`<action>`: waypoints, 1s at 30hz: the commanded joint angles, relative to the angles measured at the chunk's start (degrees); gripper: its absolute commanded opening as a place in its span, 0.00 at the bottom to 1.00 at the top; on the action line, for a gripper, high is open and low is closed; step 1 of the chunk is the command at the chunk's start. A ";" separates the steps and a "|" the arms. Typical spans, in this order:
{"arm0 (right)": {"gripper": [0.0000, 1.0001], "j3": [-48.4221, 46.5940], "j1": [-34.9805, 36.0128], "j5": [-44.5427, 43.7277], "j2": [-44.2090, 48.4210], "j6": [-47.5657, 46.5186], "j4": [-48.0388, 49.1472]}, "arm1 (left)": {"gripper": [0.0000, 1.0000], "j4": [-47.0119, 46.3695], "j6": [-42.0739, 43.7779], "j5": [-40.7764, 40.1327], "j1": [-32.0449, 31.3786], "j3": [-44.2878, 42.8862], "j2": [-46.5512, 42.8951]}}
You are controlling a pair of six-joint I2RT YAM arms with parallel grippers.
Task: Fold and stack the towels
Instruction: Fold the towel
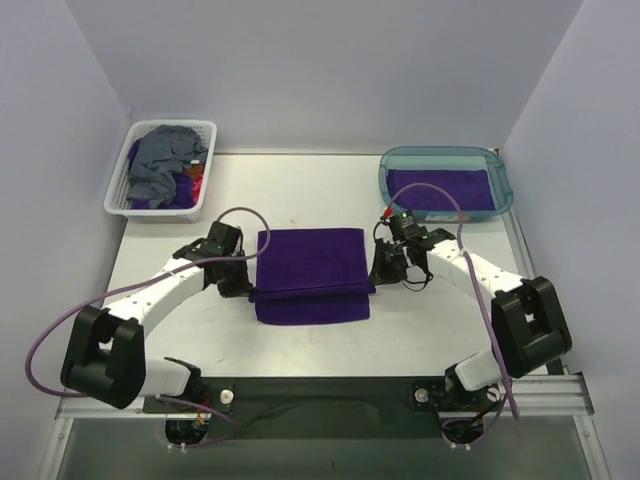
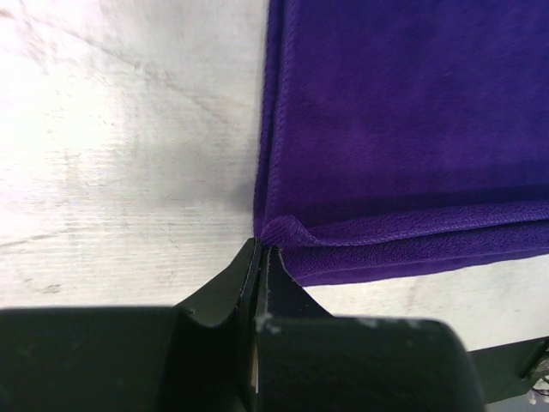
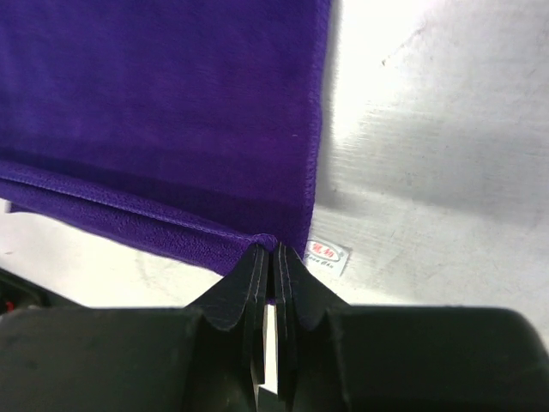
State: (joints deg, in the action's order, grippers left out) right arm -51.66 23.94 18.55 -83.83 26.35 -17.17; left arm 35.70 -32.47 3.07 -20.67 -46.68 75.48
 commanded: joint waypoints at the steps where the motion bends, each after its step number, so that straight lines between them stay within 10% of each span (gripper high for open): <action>1: 0.00 2.00 -0.48 -8.17 -3.70 -2.35 -2.08 | 0.00 -1.07 0.48 -4.04 0.36 3.25 2.30; 6: 0.04 2.53 0.84 -7.83 -5.29 -2.97 -1.73 | 0.07 -1.60 0.30 -3.69 0.10 5.45 1.51; 14: 0.45 6.03 2.60 0.43 1.47 -3.41 -4.10 | 0.63 3.57 -1.89 0.70 -0.69 9.32 -12.26; 21: 0.47 5.97 3.56 2.55 11.14 -4.46 -5.68 | 0.73 6.13 -4.36 1.77 -2.01 8.28 -20.82; 30: 0.43 -5.28 5.06 -2.10 1.06 -5.43 -4.54 | 0.69 2.71 -1.46 -0.87 -2.62 -4.38 -5.71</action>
State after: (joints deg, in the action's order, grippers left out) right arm -53.21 27.99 19.18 -78.81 21.91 -21.19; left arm 41.34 -35.29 4.01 -22.59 -45.69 65.60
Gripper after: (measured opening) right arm 0.440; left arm 0.700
